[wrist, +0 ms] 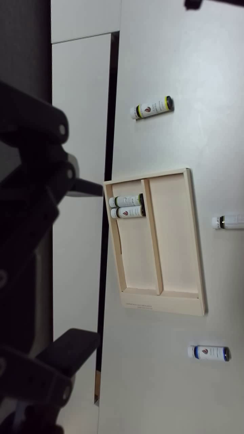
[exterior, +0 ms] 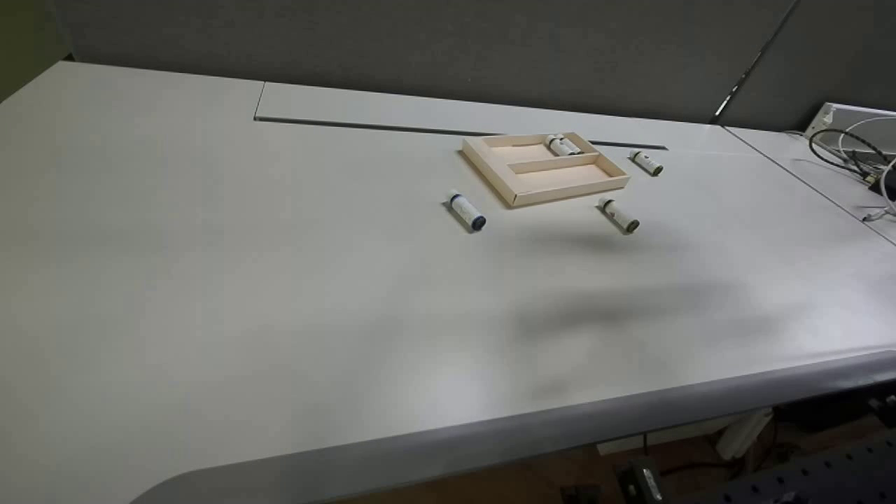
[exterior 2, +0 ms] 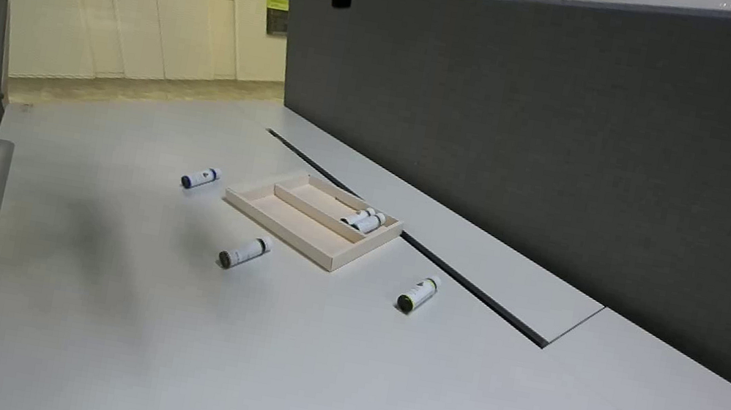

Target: Pick up a bottle from the tray and put it on the table

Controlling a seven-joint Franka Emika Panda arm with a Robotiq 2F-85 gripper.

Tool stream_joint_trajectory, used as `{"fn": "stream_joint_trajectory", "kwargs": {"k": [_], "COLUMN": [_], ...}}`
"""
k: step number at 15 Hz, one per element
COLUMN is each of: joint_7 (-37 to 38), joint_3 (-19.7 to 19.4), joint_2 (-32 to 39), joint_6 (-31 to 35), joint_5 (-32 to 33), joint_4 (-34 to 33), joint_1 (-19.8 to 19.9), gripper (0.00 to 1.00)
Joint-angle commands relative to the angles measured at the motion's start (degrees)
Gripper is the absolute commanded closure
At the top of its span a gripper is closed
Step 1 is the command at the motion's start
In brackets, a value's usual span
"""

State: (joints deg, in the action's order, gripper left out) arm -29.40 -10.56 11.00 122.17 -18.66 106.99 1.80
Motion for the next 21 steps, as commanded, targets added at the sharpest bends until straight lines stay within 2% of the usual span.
{"fn": "stream_joint_trajectory", "kwargs": {"k": [1, 5, 9, 15, 21], "joint_7": [1.34, 4.44, 7.60, 6.72, 6.74], "joint_3": [4.44, 7.56, 8.90, 10.63, 11.72], "joint_2": [13.52, 26.12, 36.45, 46.70, 53.94], "joint_6": [-1.50, -1.43, -2.05, -1.47, -2.48], "joint_5": [4.00, 10.85, 15.17, 18.43, 19.37], "joint_4": [-14.21, -26.36, -36.35, -44.29, -50.46], "joint_1": [3.00, 3.47, 2.95, 2.94, 2.53], "gripper": [0.00, 0.00, 0.00, 0.00, 0.00]}}
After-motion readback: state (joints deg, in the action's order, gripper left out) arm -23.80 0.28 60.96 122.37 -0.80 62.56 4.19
